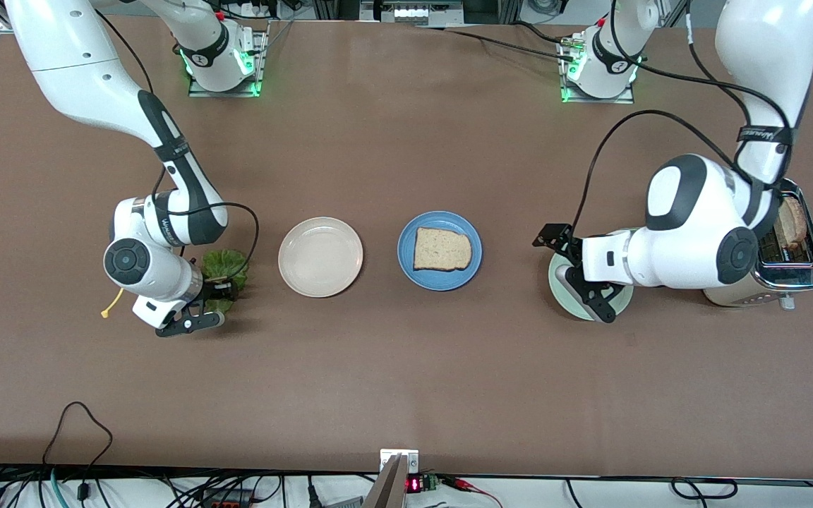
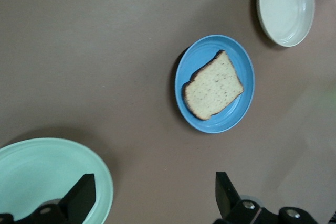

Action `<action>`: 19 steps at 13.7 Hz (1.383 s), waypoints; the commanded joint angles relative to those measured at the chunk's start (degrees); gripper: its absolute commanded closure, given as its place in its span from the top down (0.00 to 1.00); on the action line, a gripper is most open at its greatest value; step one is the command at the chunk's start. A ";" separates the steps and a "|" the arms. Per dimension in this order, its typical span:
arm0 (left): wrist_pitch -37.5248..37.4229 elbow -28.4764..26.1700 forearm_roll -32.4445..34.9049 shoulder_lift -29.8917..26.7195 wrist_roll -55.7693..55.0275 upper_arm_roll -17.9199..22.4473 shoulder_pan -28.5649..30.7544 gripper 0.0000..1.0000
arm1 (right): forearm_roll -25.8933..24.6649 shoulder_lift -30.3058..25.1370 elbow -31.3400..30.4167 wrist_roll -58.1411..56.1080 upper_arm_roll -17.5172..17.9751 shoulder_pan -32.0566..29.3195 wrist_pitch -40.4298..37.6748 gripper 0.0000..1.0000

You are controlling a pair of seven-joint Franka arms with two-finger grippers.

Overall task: Make sandwich in blue plate with both arms
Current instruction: 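Carry the lettuce leaf with the right gripper over the blue plate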

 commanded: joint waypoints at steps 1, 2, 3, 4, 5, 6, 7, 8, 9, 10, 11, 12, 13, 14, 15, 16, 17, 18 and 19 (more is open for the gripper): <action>-3.96 2.68 6.73 -2.49 -4.59 -0.21 -1.50 1.00 | -1.01 0.67 1.27 -0.67 0.19 -0.34 0.72 0.26; -4.40 2.68 8.75 -3.81 -5.47 -0.30 -1.68 1.00 | -1.01 0.67 1.27 -0.68 0.19 -0.34 0.82 0.25; -5.63 2.85 11.39 -5.21 -6.53 -0.30 -2.20 1.00 | -1.97 0.59 1.36 -0.94 0.19 -0.34 0.82 0.20; -6.94 2.85 14.02 -6.36 -7.75 -0.30 -2.82 1.00 | -3.02 0.41 1.36 -1.03 0.19 -0.34 0.73 0.14; -7.91 3.29 15.96 -7.33 -9.59 -0.30 -3.17 1.00 | -3.20 0.32 1.36 -1.20 0.28 -0.34 0.73 0.06; -9.58 3.90 16.24 -7.77 -11.53 -0.56 -3.44 1.00 | -3.21 -0.20 1.36 -1.64 0.45 -0.17 0.38 0.00; -11.59 5.21 16.94 -7.78 -13.81 -0.56 -3.79 1.00 | -3.21 -1.68 1.27 -2.43 0.63 0.18 0.03 0.00; -13.88 6.97 18.60 -7.78 -16.53 -0.56 -4.66 1.00 | -3.21 -3.18 1.27 -3.91 0.63 1.06 -1.54 0.00; -15.90 8.20 20.88 -7.78 -18.82 -0.56 -5.71 1.00 | -3.21 -4.93 1.45 -5.58 0.72 2.11 -4.25 0.00; -16.53 8.56 22.30 -7.69 -20.49 -0.56 -6.42 1.00 | -3.12 -6.86 1.45 -7.51 1.24 2.90 -6.46 0.00; -16.54 8.65 22.92 -7.69 -21.99 -0.56 -6.86 1.00 | -3.12 -8.80 1.45 -9.45 2.55 3.17 -8.65 0.00; -16.62 8.65 23.27 -7.69 -23.66 -0.56 -6.87 1.00 | -3.03 -10.04 1.45 -10.25 4.13 3.17 -10.07 0.00; -16.62 8.92 23.28 -7.69 -24.02 -0.47 -6.78 1.00 | -2.94 -11.01 1.88 -11.21 6.32 3.09 -11.65 0.00; -16.62 8.92 23.19 -7.78 -24.03 -0.39 -6.69 1.00 | -2.86 -11.45 3.45 -12.27 8.69 3.09 -13.75 0.00; -17.06 9.01 23.19 -7.78 -24.03 -0.30 -6.52 1.00 | -2.86 -11.45 5.38 -13.15 11.24 3.09 -16.12 0.00; -17.76 9.09 22.58 -7.95 -24.11 -0.04 -5.99 1.00 | -2.77 -11.45 6.80 -13.85 13.36 3.09 -17.28 0.00; -18.81 11.18 21.79 -8.13 -24.20 0.14 -5.12 1.00 | -2.59 -11.19 7.85 -14.12 15.64 3.09 -17.46 0.00; -20.91 14.77 20.39 -7.78 -24.29 0.23 -3.72 1.00 | -2.07 -10.93 8.30 -14.12 18.18 3.00 -17.20 0.00; -22.32 16.29 19.59 -7.60 -24.81 0.32 -3.44 1.00 | -1.28 -10.75 9.17 -14.04 20.39 3.08 -16.85 0.00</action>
